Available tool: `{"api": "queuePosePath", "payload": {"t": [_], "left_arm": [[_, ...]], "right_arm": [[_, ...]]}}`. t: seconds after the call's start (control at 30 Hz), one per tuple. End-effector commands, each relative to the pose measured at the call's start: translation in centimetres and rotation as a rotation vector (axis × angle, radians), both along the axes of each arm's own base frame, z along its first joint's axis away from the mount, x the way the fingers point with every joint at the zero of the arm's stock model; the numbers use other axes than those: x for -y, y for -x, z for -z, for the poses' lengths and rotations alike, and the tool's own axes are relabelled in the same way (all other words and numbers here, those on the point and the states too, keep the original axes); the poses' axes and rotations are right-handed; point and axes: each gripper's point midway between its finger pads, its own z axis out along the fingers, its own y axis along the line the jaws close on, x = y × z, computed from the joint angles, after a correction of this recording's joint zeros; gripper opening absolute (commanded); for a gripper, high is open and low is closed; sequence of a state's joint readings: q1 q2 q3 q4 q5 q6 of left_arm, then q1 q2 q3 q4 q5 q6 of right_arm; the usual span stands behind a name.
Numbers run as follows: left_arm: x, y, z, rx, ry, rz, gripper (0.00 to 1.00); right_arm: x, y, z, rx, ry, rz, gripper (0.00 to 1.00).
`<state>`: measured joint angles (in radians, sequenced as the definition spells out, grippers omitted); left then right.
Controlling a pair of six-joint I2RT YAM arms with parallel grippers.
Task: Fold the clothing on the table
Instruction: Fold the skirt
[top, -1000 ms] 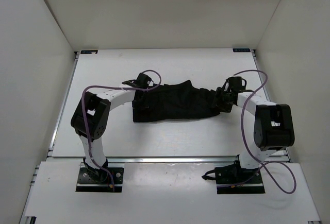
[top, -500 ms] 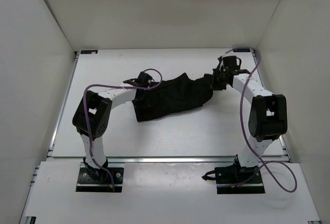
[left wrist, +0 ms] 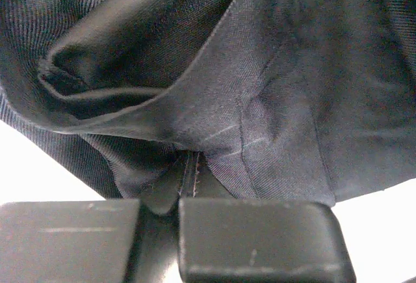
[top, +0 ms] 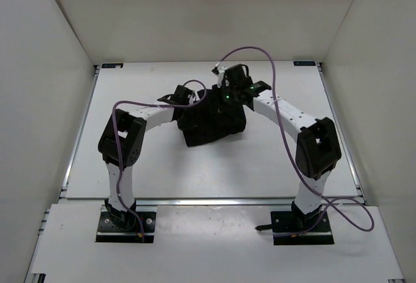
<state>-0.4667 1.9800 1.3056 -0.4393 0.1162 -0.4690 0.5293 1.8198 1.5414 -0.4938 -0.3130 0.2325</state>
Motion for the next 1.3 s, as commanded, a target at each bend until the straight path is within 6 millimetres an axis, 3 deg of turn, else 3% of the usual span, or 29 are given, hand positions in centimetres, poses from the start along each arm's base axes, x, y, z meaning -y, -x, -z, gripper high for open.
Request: {"api": "queuePosePath", "payload": {"t": [0.0, 0.17, 0.33, 0.43, 0.73, 0.83, 0.93, 1.0, 1.17, 1.27], "left_arm": [[1.4, 1.3, 2.8, -0.104, 0.079, 0.018, 0.0], [2.5, 2.4, 3.1, -0.15, 0.206, 0.022, 0.0], [2.0, 3.6, 3.4, -0.19, 0.276, 0.013, 0.0], [1.3, 4.3, 3.8, -0.211, 0.308, -0.014, 0.0], [1.2, 5.5, 2.7, -0.242, 0.458, -0.042, 0.0], [1.6, 5.7, 2.2, -0.246, 0.495, -0.031, 0.0], [2.0, 6.3, 3.1, -0.279, 0.483, -0.022, 0.0], [2.0, 6.9, 3.6, -0.292, 0.489, -0.027, 0.0], [1.2, 7.4, 4.6, -0.323, 0.502, -0.055, 0.0], [0.8, 7.0, 4.7, -0.323, 0.51, -0.064, 0.0]], "right_arm": [[-3.6, 0.3, -1.1, 0.001, -0.047, -0.063, 0.0], [-6.5, 0.4, -0.1, -0.05, -0.054, -0.099, 0.0], [-8.5, 1.0, 1.6, -0.095, -0.047, -0.131, 0.0], [-8.6, 1.8, 3.9, -0.165, -0.034, -0.141, 0.0], [-9.1, 3.2, 6.1, -0.234, -0.07, -0.148, 0.0], [-9.7, 3.3, 5.8, -0.227, -0.091, -0.159, 0.0], [-10.6, 3.5, 5.6, -0.231, -0.121, -0.176, 0.0], [-11.4, 4.5, 5.8, -0.257, -0.133, -0.2, 0.0], [-12.9, 6.2, 3.9, -0.251, -0.23, -0.235, 0.0], [-12.8, 7.6, 5.3, -0.281, -0.196, -0.247, 0.0]]}}
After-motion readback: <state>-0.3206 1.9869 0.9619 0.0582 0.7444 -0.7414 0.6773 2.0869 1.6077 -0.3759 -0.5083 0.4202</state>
